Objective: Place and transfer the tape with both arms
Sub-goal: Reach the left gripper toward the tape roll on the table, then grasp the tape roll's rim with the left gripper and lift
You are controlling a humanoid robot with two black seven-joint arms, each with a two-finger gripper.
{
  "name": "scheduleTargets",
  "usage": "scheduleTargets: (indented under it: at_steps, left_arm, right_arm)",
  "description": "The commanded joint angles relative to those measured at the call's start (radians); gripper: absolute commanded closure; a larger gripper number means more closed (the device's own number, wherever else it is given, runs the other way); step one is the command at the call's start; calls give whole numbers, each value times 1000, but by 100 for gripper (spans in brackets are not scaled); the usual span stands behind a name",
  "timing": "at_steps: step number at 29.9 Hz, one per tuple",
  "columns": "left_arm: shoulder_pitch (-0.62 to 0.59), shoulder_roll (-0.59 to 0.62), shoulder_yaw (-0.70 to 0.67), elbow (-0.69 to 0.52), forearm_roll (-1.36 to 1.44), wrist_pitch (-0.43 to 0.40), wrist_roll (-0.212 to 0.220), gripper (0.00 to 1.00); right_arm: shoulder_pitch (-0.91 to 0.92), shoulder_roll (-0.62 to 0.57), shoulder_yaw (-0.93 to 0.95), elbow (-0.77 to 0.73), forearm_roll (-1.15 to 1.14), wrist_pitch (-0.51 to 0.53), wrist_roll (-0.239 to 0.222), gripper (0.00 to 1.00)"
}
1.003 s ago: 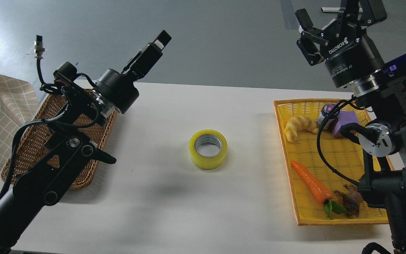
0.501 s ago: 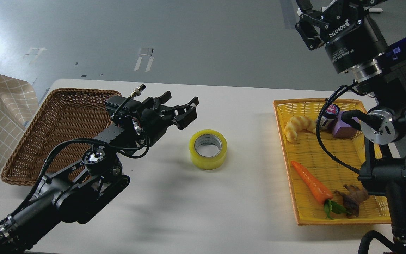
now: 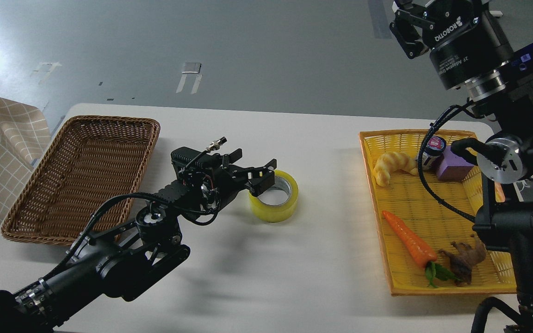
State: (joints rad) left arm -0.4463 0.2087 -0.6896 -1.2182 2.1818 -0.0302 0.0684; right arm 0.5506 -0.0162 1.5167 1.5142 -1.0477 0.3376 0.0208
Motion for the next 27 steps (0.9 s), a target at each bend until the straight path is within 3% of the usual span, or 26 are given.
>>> scheduleTargets:
  at_steps: [1,8,27]
  left_arm:
    - [-20,-41,18,48,0,1,1,2]
    - [-29,-89,53,112,0,1,1,2]
    - [-40,-60,76,147,0,1,-1,3]
  right_arm:
    - [-1,-19,5,1,0,-2,1,0]
    - [-12,-28,10,1,0,-3,1,0]
    - [-20,-45,26,1,0,-3,1,0]
